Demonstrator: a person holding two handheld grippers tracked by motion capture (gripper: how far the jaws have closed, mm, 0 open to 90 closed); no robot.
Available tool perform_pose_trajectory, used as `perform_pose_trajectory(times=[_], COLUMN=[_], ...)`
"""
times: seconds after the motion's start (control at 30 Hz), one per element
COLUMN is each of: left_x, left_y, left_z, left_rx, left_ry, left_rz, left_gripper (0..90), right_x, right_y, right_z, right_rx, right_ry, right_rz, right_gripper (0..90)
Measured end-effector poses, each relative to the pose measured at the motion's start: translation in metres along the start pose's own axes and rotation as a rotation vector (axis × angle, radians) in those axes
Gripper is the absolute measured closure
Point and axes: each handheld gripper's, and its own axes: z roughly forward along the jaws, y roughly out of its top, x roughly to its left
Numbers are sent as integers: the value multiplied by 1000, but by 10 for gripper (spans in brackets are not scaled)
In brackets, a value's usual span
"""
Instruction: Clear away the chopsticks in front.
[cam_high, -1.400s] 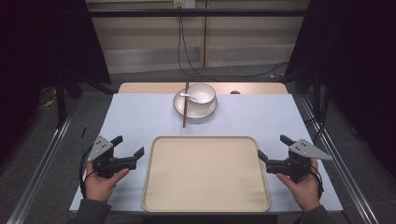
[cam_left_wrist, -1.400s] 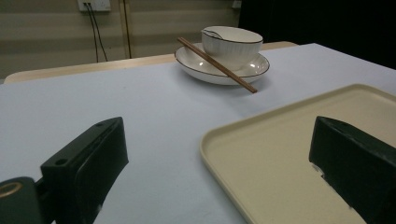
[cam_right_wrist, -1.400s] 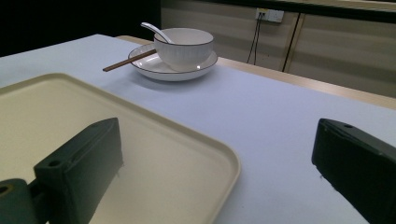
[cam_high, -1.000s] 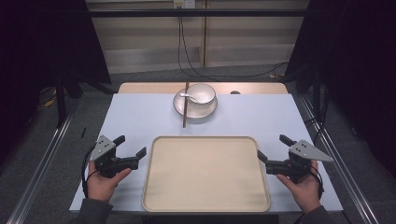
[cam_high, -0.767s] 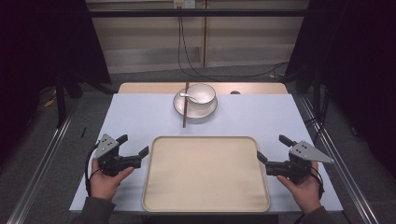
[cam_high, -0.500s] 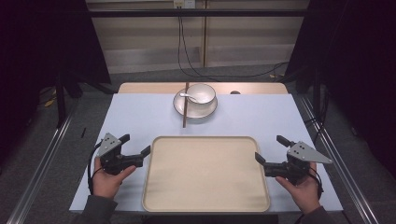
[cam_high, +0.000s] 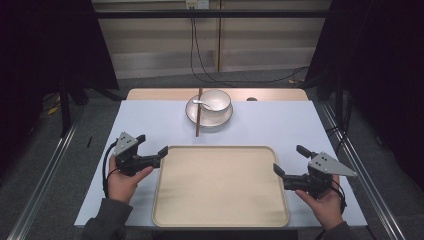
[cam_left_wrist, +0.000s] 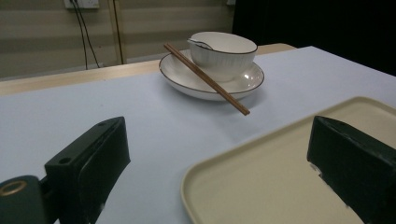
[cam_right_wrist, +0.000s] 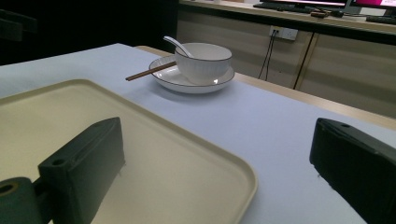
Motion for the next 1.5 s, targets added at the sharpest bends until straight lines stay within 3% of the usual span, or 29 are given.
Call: perform_pose_trajectory(times=[0.37,0.53,0.87,1.27,1.4,1.5], left_x=[2,3,-4,-5,-4,-4], left_y=[26,35,51,54,51,49], left_z=[55,75,123,172,182,192], left_rx=[68,82,159,224,255,276], left_ry=[-11,9,20,108,120,146], left_rz=[-21,-34,-10,-54,-53,-30], left_gripper=[63,73,102,257,317,358], right_x=[0,1,-1,0,0,0], right_y=[0,0,1,2,2,2], right_z=[-1,-3,-5,-6,-6,-6], right_rx=[-6,-5,-24,-29,-29,-31], right_ry=[12,13,17,27,30,36], right_rz=[15,20,22,21,20,24], right_gripper=[28,27,28,32,33,33])
